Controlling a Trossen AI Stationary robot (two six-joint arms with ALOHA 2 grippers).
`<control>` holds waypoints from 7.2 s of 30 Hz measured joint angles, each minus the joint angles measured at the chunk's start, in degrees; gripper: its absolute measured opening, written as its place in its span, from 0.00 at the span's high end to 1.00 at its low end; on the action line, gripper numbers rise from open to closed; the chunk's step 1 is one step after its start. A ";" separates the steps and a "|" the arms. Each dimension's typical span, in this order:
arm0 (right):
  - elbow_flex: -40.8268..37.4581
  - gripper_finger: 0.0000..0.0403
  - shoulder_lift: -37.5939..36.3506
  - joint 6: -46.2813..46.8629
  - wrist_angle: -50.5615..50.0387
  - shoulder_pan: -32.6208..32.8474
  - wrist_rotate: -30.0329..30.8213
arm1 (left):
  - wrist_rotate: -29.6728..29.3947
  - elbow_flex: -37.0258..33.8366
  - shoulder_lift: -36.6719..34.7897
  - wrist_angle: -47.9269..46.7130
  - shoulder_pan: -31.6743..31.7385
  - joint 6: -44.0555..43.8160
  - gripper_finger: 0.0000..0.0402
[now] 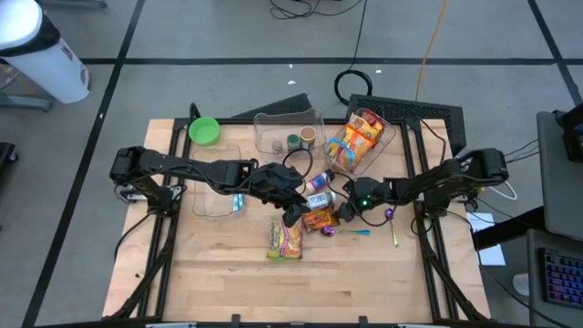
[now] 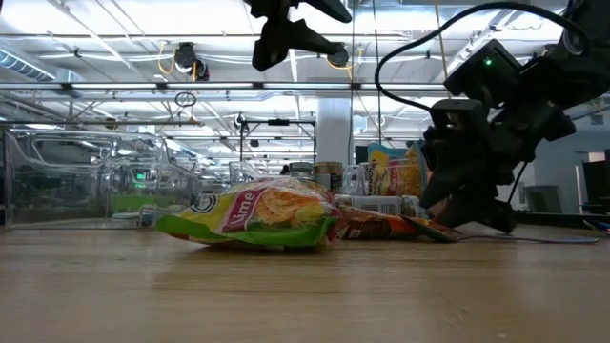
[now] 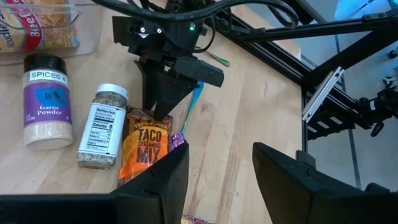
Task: Pick & Place Food Item
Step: Put the orange spice pack into the middle transparent bin
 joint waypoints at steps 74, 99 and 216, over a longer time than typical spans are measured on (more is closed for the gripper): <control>29.07 1.00 -21.51 -35.70 -40.95 -0.11 -10.33 | 7.31 0.04 1.40 10.24 5.09 15.02 0.54; 36.36 1.00 -17.08 -37.22 -40.43 -0.11 -12.13 | 8.14 1.27 2.95 12.36 4.35 20.46 0.67; 15.80 0.56 -24.20 -19.54 -6.17 -14.29 -1.13 | -48.21 -14.91 2.32 9.11 23.95 -12.39 1.00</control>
